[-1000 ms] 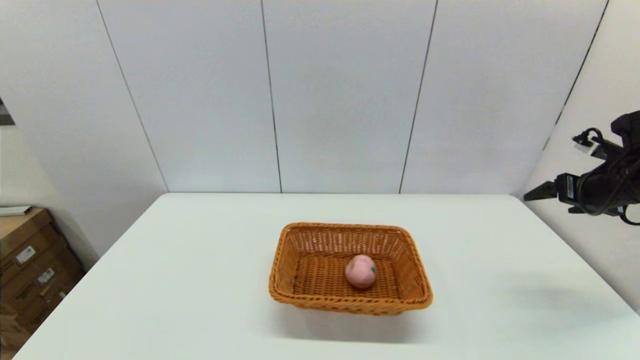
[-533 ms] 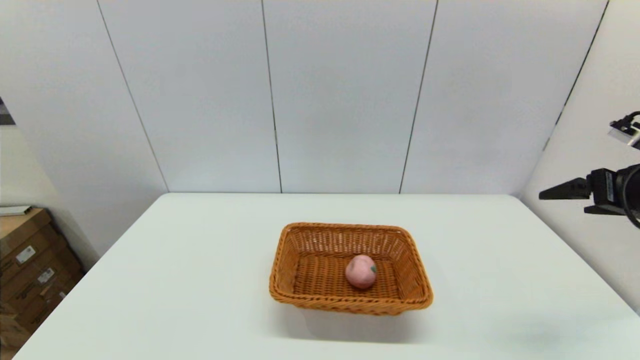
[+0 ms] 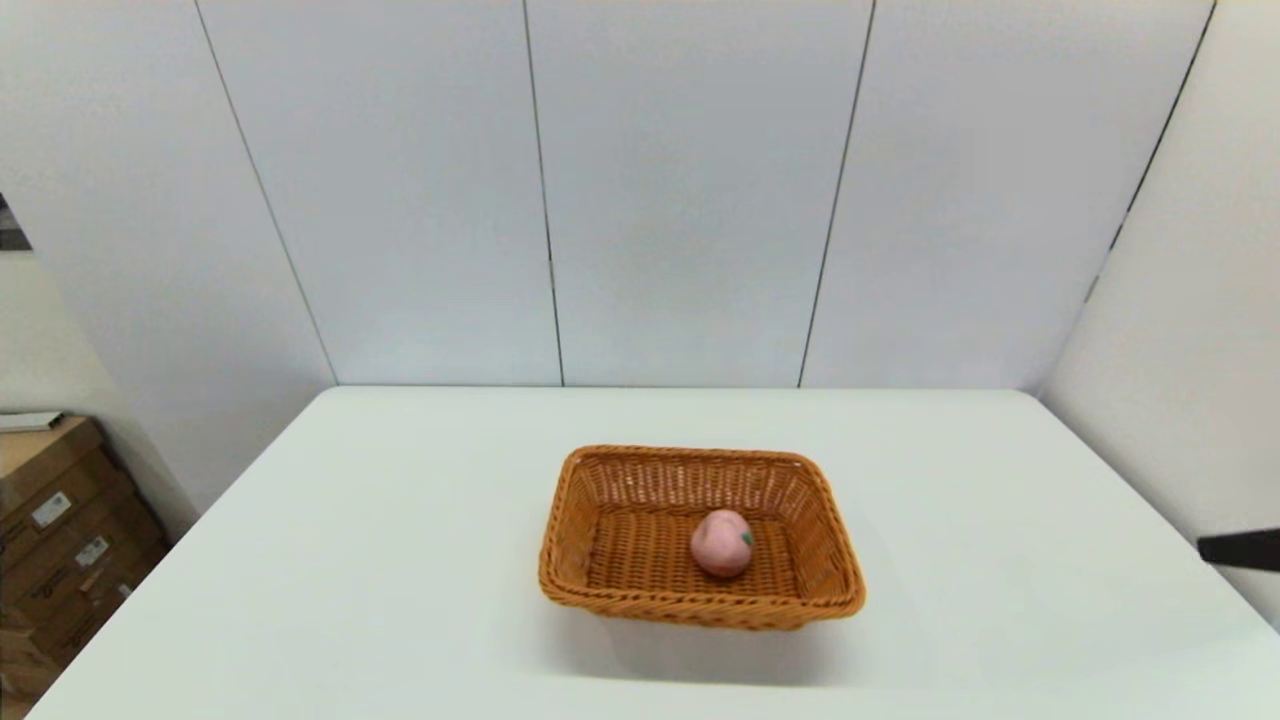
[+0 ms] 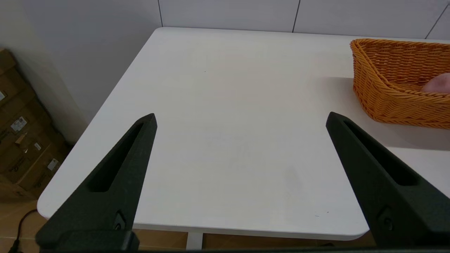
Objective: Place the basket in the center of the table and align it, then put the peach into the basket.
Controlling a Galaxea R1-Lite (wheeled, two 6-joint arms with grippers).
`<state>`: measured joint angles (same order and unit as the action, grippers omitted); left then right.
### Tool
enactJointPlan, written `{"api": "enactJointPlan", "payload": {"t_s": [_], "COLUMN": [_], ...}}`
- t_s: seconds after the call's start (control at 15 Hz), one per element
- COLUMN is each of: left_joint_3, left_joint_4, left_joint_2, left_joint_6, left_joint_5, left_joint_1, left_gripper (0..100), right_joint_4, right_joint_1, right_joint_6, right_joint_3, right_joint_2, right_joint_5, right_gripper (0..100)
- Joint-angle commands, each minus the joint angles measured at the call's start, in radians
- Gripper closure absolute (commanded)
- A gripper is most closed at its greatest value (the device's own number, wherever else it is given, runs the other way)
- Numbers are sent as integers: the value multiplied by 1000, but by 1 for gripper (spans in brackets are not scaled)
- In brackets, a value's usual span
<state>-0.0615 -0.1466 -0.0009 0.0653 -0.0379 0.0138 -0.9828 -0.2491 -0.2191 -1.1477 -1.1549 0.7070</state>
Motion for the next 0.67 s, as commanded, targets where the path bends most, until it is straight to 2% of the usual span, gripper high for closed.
{"api": "enactJointPlan", "payload": {"t_s": [0.07, 0.4, 0.67], "left_joint_3": [0, 0, 0], "left_joint_4": [-2, -1, -1], "left_joint_2": [-1, -1, -1], "left_joint_6": [1, 2, 2], "left_joint_5": [-2, 0, 0], "left_joint_1": [0, 0, 0], "left_gripper": [0, 0, 0], "right_joint_4": [-183, -220, -214], "right_joint_1": [10, 10, 5], "right_joint_6": [-74, -74, -71], "right_joint_3": [-4, 3, 3], "right_joint_2": [153, 218, 219], "right_joint_5": [57, 60, 55], "right_gripper": [0, 0, 0]}}
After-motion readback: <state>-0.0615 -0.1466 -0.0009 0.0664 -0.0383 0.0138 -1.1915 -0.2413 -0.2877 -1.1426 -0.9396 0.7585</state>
